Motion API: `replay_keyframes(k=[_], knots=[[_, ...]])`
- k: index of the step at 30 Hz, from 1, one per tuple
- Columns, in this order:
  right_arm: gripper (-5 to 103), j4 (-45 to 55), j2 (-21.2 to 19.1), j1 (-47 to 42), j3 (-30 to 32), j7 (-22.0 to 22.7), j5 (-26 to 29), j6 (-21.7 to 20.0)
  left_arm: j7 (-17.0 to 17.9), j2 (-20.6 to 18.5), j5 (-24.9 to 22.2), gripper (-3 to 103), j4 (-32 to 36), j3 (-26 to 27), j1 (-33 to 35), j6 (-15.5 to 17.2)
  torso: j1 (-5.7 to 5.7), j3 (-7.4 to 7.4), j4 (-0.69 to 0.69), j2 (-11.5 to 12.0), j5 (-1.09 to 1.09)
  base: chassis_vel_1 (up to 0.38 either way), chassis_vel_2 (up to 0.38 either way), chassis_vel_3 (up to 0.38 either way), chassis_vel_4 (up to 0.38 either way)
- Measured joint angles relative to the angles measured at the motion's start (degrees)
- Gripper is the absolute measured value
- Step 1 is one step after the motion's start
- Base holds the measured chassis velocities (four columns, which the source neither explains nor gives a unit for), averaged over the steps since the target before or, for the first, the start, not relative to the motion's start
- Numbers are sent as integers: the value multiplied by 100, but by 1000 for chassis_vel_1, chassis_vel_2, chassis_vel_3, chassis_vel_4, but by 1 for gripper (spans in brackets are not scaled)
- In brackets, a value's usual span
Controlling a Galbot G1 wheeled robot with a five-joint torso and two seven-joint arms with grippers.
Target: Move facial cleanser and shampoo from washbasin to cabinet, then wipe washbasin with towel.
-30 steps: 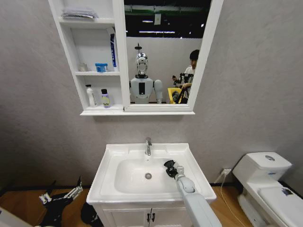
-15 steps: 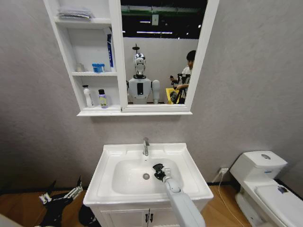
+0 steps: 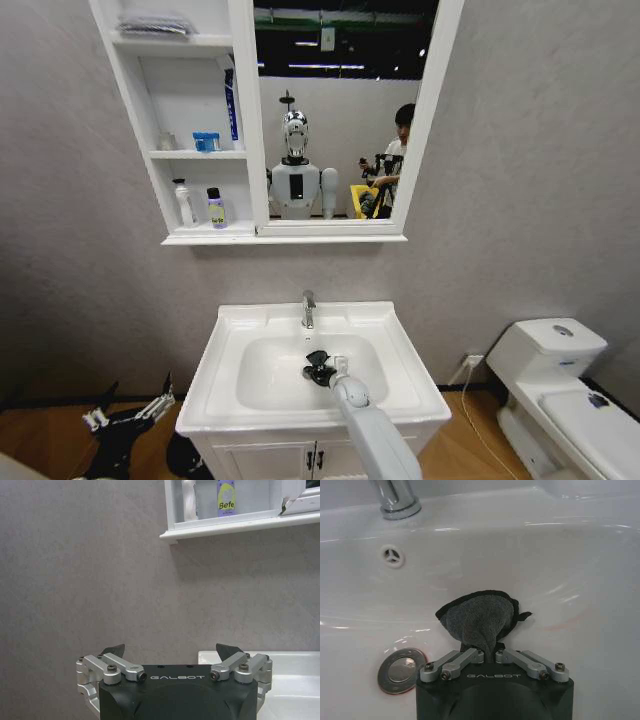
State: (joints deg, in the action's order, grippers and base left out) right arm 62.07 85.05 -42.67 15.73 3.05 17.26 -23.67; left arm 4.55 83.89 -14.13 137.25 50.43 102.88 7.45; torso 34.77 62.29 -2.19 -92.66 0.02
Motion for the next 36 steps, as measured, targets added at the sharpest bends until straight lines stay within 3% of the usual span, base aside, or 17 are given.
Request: replay_keyframes(k=[3, 15, 23, 33, 35, 36], knots=[[5, 425, -282, -294, 253, -20, -66, 76, 0, 0, 0, 100, 0, 0, 0, 0, -1, -1, -1, -1, 0, 0, 0, 0, 0], [5, 1280, -707, -607, 483, -33, -481, 445, 0, 0, 0, 100, 0, 0, 0, 0, -1, 0, -2, -1, -2, 0, 0, 0, 0], [5, 1496, -802, -296, 707, -67, -1044, 1100, 0, 0, 0, 100, 0, 0, 0, 0, -1, 0, -1, -2, -2, 0, 0, 0, 0], [3, 492, -914, 485, 1068, -476, -1115, 1452, 0, 0, 0, 100, 0, 0, 0, 0, 0, 0, -1, -2, -2, 0, 0, 0, 0], [13, 245, -926, 536, 1139, -546, -1204, 1500, 0, 0, 0, 100, 0, 0, 0, 0, -1, -1, -2, -2, -2, 0, 0, 0, 0], [13, 245, -926, 536, 1139, -546, -1204, 1500, 0, 0, 0, 100, 0, 0, 0, 0, -1, -1, -2, -2, -2, 0, 0, 0, 0]])
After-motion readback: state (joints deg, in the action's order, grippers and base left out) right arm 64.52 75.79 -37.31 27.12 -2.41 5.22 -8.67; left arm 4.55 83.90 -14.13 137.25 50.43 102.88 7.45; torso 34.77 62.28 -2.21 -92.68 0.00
